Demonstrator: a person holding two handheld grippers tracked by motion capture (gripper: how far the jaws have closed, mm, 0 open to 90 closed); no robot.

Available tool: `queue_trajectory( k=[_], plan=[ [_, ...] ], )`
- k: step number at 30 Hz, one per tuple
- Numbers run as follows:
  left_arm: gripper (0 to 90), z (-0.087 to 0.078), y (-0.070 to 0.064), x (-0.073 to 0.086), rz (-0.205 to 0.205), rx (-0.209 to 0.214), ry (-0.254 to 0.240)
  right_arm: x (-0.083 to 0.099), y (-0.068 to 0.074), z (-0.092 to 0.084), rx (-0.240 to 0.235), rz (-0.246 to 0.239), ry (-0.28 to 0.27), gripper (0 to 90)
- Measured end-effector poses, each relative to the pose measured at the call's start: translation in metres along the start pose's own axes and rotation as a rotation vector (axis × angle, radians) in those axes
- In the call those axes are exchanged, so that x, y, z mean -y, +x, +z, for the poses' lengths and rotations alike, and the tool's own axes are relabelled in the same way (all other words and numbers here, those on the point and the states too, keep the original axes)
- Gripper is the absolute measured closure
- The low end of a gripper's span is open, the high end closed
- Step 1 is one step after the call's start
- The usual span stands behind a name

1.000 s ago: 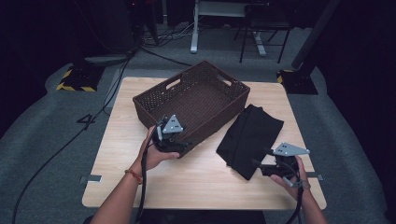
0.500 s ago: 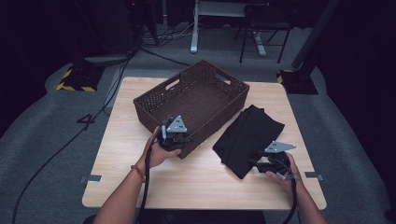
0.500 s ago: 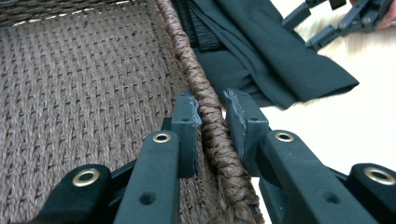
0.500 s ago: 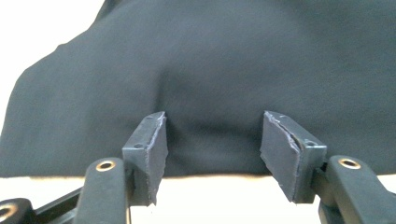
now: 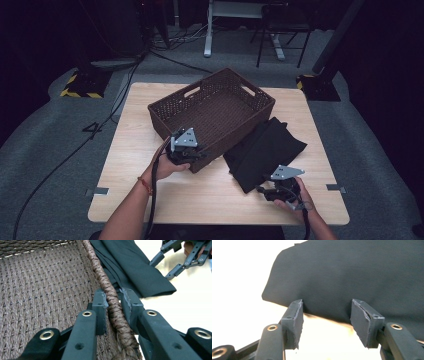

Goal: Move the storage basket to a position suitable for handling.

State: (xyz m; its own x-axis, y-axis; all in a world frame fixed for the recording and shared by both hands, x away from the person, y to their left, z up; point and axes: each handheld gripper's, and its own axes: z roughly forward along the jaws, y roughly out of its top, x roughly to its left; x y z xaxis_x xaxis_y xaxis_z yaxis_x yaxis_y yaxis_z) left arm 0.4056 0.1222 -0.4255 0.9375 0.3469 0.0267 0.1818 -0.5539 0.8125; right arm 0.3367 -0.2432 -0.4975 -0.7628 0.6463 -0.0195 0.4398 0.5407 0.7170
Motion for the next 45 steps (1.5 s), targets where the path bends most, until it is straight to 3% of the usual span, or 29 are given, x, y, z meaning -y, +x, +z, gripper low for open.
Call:
queue_trajectory(
  k=[2, 4, 6, 7, 10, 14, 16, 20, 24, 26, 30, 32, 34, 36, 42, 45],
  plan=[
    [75.2, -0.006, -0.001, 0.003, 0.001, -0.001, -0.001, 0.0, 0.008, -0.002, -0.007, -0.01, 0.018, 41.2],
    [76.3, -0.012, -0.002, 0.008, -0.006, -0.029, 0.0, 0.0, 0.014, -0.005, -0.013, -0.022, 0.024, 36.5],
    [77.5, -0.02, -0.003, 0.013, -0.019, -0.057, 0.001, -0.001, 0.015, -0.013, -0.024, -0.026, -0.01, 34.9],
    [78.0, -0.02, -0.003, 0.013, -0.019, -0.057, 0.001, -0.003, 0.012, -0.02, -0.016, -0.021, -0.036, 34.5],
    [77.7, -0.034, -0.004, 0.02, -0.031, -0.109, 0.015, -0.006, 0.001, -0.037, 0.03, 0.0, -0.085, 32.6],
    [72.9, -0.047, -0.002, 0.026, -0.054, -0.157, 0.006, -0.007, -0.03, -0.055, 0.151, 0.038, -0.115, 29.8],
    [70.6, -0.051, -0.002, 0.029, -0.065, -0.188, 0.013, -0.003, -0.058, -0.059, 0.247, 0.072, -0.101, 27.9],
    [66.5, -0.054, -0.004, 0.031, -0.061, -0.231, 0.024, 0.007, -0.097, -0.06, 0.311, 0.143, -0.079, 27.0],
    [60.8, -0.051, -0.003, 0.03, -0.082, -0.259, 0.029, 0.018, -0.124, -0.051, 0.295, 0.208, -0.03, 24.1],
    [57.0, -0.049, -0.001, 0.03, -0.087, -0.259, 0.034, 0.023, -0.131, -0.044, 0.235, 0.246, -0.032, 23.7],
    [54.5, -0.042, 0.006, 0.028, -0.113, -0.225, 0.031, 0.026, -0.132, -0.028, 0.206, 0.224, 0.004, 24.1],
    [54.6, -0.037, 0.01, 0.028, -0.12, -0.195, 0.034, 0.029, -0.13, -0.024, 0.169, 0.245, -0.02, 27.3],
    [56.7, -0.032, 0.011, 0.026, -0.103, -0.187, 0.037, 0.03, -0.127, -0.023, 0.162, 0.246, -0.037, 28.7],
    [63.1, -0.029, 0.013, 0.023, -0.102, -0.138, 0.033, 0.029, -0.124, -0.022, 0.14, 0.247, -0.042, 31.1],
    [77.4, -0.013, 0.011, 0.012, -0.04, -0.044, 0.036, 0.022, -0.099, -0.016, 0.079, 0.185, -0.046, 35.2],
    [80.0, -0.005, 0.011, 0.005, -0.018, -0.033, 0.043, 0.018, -0.085, -0.013, 0.068, 0.165, -0.037, 36.9]
  ],
)
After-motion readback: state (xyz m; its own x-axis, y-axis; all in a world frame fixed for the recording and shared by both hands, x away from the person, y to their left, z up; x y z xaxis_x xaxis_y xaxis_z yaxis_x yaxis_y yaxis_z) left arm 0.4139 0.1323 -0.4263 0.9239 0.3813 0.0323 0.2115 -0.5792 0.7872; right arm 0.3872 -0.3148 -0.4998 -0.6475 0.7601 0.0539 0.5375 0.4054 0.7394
